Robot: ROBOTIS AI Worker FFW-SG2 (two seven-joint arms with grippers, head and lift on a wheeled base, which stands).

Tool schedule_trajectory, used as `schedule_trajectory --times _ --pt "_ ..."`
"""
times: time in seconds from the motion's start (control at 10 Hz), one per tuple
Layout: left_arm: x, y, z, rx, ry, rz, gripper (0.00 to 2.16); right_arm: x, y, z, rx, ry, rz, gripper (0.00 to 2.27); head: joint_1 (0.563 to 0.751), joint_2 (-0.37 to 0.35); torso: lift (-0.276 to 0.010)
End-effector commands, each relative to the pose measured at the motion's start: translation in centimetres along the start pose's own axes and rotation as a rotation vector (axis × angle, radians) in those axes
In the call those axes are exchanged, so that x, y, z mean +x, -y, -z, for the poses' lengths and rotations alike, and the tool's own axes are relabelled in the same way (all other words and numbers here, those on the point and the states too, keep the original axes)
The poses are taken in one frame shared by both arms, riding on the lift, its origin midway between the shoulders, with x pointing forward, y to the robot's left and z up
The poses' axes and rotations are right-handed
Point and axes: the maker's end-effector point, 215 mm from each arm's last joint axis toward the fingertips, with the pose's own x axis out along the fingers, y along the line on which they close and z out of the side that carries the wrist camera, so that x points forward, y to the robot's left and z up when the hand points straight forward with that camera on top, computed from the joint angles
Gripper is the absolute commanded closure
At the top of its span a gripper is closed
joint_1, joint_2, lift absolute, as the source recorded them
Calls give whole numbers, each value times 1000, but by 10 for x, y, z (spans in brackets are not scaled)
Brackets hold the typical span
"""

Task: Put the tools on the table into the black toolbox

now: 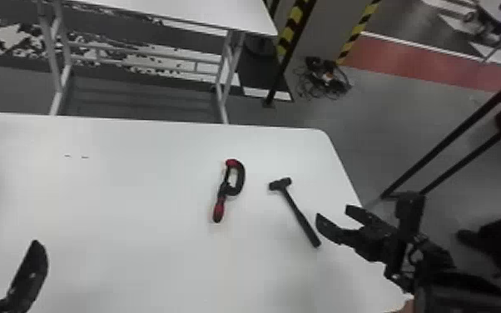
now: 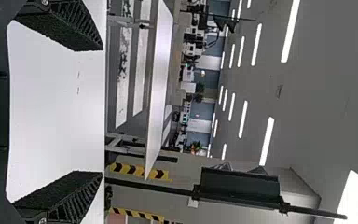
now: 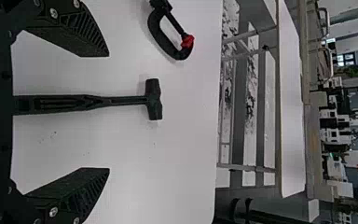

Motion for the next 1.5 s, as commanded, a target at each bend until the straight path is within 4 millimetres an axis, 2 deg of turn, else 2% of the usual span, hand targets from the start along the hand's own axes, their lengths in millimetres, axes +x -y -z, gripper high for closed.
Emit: schedule_trajectory --times 0.0,0.3,0.5,0.7,0.9,1.1,1.4 --pt "-1 0 1 1 -4 1 36 10 -5 1 5 -49 -21 144 695 -350 -75" --pt "-1 3 3 2 -10 10 36 35 -20 7 -3 -183 -38 144 695 -322 -75" --pt "-1 1 6 8 -19 14 36 40 -23 15 3 -265 -34 144 695 -306 -75" --pt "0 0 6 9 -22 23 36 36 -14 22 40 -325 -1 144 695 -302 -75" --pt "0 -1 6 12 -23 31 39 29 -2 21 77 -369 26 144 695 -317 -75" --pt "0 3 5 11 -21 40 46 24 6 17 76 -383 33 144 695 -329 -75" --pt "3 9 6 9 -23 58 56 18 17 25 71 -414 48 144 695 -350 -75"
